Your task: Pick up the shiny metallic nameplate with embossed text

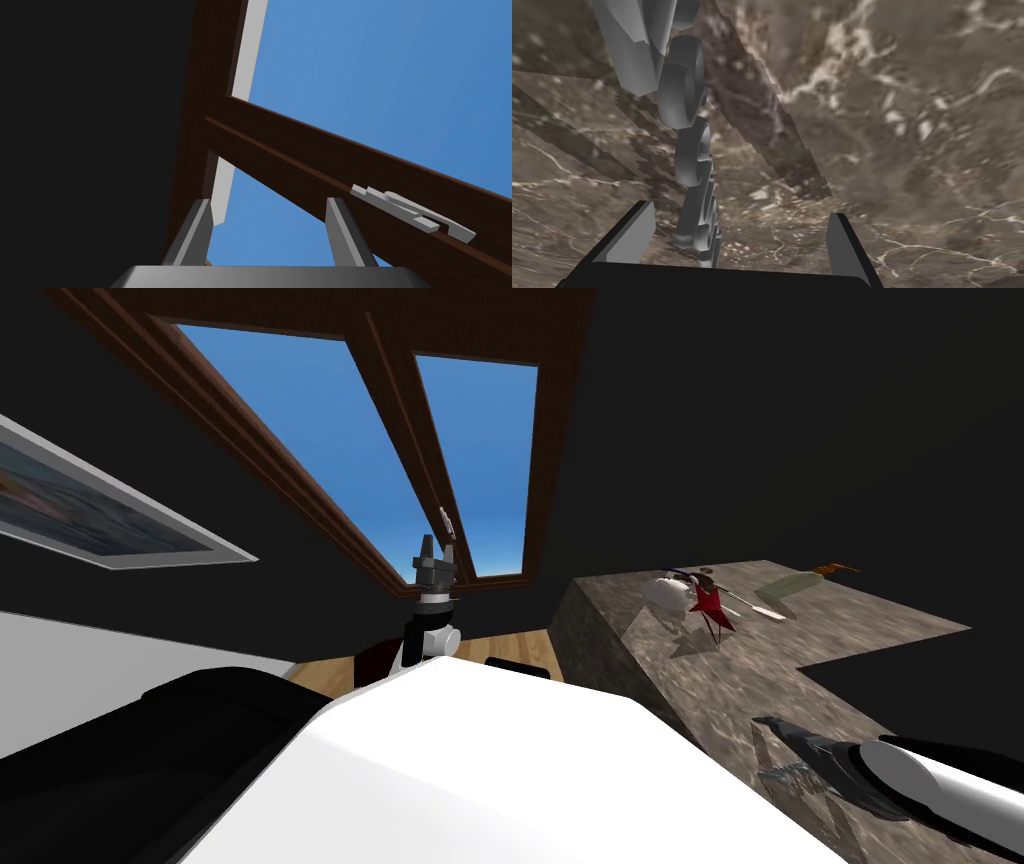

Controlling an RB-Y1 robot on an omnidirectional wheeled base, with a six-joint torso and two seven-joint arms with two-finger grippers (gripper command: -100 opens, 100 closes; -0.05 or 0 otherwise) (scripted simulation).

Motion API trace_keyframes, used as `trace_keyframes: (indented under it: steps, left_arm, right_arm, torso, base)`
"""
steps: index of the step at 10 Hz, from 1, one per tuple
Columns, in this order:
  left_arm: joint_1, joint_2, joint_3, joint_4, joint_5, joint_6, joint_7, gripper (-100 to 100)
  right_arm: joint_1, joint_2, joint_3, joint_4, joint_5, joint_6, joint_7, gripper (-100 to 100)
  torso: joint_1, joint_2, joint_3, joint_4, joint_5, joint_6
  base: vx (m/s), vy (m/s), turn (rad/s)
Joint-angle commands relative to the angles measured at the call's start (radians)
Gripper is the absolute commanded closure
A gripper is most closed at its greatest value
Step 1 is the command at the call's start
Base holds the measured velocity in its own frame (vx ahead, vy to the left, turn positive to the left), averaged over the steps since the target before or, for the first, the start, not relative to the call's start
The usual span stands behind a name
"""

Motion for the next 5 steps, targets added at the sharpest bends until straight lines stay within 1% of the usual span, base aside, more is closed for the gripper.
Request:
trace_keyframes:
  steps: [1,2,5]
  left_arm:
    - [0.0,0.0,0.0,0.0,0.0,0.0,0.0,0]
    - [0.0,0.0,0.0,0.0,0.0,0.0,0.0,0]
    - [0.0,0.0,0.0,0.0,0.0,0.0,0.0,0]
  right_arm:
    - [0.0,0.0,0.0,0.0,0.0,0.0,0.0,-100]
    - [0.001,0.0,0.0,0.002,-0.002,-0.002,0.004,100]
    - [0.001,0.001,-0.002,0.006,-0.007,-0.001,-0.007,100]
  torso:
    - [0.0,0.0,0.0,0.0,0.0,0.0]
    - [-0.001,-0.002,-0.001,0.0,0.0,0.0]
    - [-0.001,-0.005,-0.003,-0.002,-0.001,-0.005]
  base:
    - [-0.025,0.001,0.005]
    - [0.0,0.0,0.0]
    - [0.0,0.0,-0.019]
